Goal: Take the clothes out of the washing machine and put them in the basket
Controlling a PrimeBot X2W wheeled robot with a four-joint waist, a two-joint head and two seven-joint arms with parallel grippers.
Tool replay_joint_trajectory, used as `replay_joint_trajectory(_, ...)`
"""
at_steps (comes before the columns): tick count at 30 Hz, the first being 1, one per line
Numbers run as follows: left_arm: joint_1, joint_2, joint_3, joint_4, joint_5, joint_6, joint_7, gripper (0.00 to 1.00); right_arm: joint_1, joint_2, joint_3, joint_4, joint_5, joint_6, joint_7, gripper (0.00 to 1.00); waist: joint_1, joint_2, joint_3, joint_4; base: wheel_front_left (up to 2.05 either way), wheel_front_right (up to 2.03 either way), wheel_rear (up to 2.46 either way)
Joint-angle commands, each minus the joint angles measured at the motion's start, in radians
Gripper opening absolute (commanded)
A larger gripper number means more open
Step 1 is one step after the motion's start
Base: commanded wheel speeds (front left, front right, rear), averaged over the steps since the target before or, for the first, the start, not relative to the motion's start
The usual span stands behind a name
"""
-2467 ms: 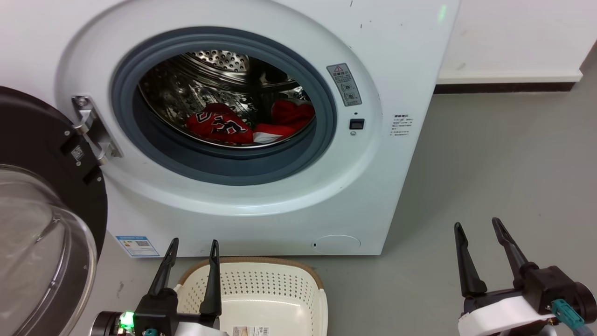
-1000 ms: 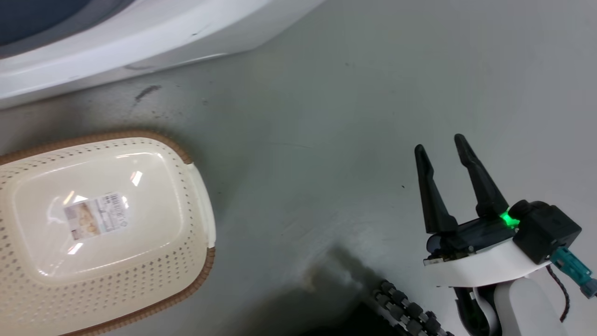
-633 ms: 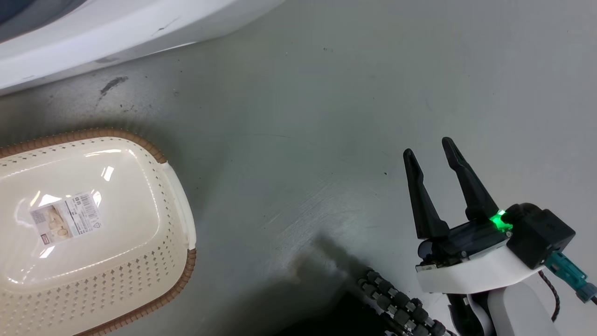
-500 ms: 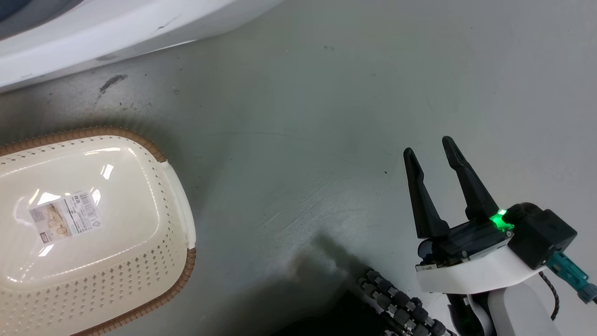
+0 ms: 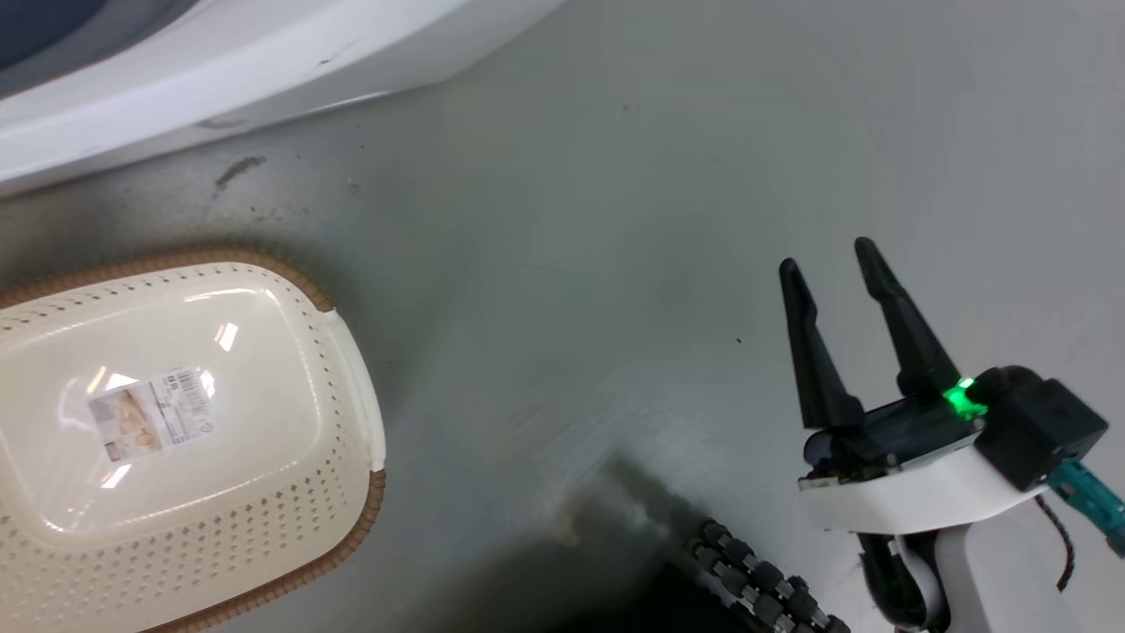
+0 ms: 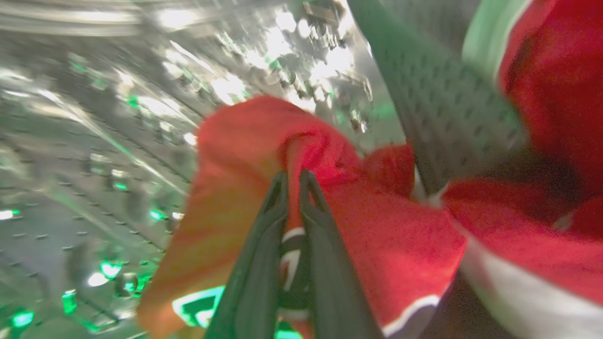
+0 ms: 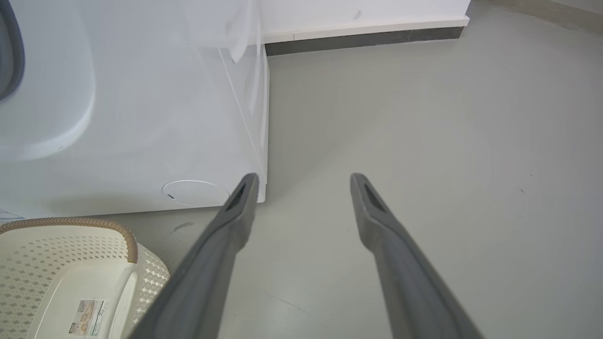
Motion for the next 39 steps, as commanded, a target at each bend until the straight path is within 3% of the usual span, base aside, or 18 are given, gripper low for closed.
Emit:
replay_joint_trajectory(1,0.024,-0.013,0.005,0.006,-0.008,0.007,-0.049,0.0,-0.021,0.002,-0.013,-0.001,-0.006,-0.001,-0.002,1.0,0.0,0.0001,-0.032,0.02,0.0,0.0,0.0)
replay_joint_trajectory(11,0.25,-0.161,0.069,0.089,-0.111,0.061,-0.525,0.0,-0.016,0.001,-0.088,0.029,-0.084,-0.001,-0.002,1.0,0.0,0.0001,-0.229,0.144,0.0,0.0,0.0)
replay_joint_trajectory(14,0.291,-0.182,0.073,0.103,-0.122,0.063,-0.598,0.0,-0.009,0.001,-0.095,0.033,-0.102,-0.001,-0.002,1.0,0.0,0.0001,-0.263,0.168,0.0,0.0,0.0)
replay_joint_trajectory(17,0.369,-0.245,0.086,0.123,-0.149,0.073,-0.754,0.0,0.01,0.001,-0.115,0.046,-0.132,-0.001,-0.002,1.0,0.0,0.0001,-0.341,0.217,0.0,0.0,0.0)
replay_joint_trajectory(25,0.505,-0.326,0.112,0.085,-0.173,0.086,-0.84,0.0,0.048,0.001,-0.127,0.062,-0.168,-0.001,-0.002,1.0,0.0,0.0001,-0.45,0.287,0.0,0.0,0.0)
replay_joint_trajectory(33,0.716,-0.378,0.22,-0.222,-0.104,0.131,-0.842,0.0,0.083,0.0,-0.142,0.056,-0.202,-0.001,-0.002,1.0,0.0,0.0001,-0.536,0.366,0.0,0.0,0.0)
replay_joint_trajectory(39,0.895,-0.424,0.311,-0.411,-0.042,0.129,-0.841,0.0,0.109,0.001,-0.163,0.071,-0.221,-0.001,-0.002,1.0,0.0,0.0001,-0.601,0.414,0.0,0.0,0.0)
